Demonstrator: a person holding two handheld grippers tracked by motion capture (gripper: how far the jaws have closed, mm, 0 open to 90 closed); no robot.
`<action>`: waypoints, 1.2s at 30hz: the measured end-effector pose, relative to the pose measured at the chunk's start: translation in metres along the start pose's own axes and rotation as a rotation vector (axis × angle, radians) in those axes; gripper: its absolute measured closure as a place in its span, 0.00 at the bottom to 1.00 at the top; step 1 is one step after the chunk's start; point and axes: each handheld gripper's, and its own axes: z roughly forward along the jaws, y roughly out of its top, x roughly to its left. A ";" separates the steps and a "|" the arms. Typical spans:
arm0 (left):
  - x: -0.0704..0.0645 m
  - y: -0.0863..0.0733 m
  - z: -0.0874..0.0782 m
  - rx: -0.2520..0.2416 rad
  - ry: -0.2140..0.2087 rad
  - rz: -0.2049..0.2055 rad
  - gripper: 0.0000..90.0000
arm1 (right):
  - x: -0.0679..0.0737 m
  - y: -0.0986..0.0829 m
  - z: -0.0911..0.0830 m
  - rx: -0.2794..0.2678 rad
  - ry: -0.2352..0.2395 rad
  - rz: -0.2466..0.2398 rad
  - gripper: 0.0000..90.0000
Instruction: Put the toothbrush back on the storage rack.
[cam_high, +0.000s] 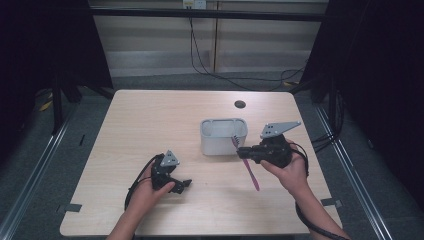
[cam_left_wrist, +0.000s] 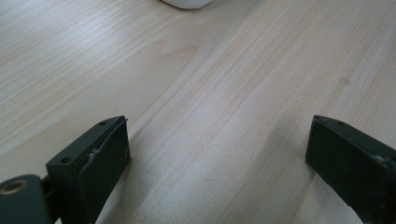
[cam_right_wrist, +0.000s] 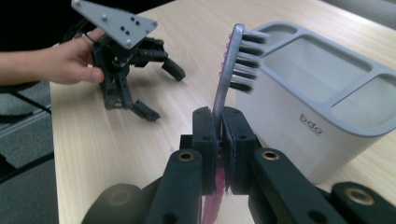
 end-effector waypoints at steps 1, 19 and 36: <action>0.000 0.000 0.000 0.000 0.000 0.000 0.07 | -0.001 0.000 -0.001 -0.007 -0.006 0.002 0.94; 0.000 0.000 0.000 0.000 0.000 -0.001 0.07 | -0.006 0.011 -0.015 -0.133 -0.050 0.022 0.94; 0.000 0.000 0.000 0.000 0.000 0.000 0.07 | -0.012 0.022 -0.029 -0.259 -0.094 0.040 0.94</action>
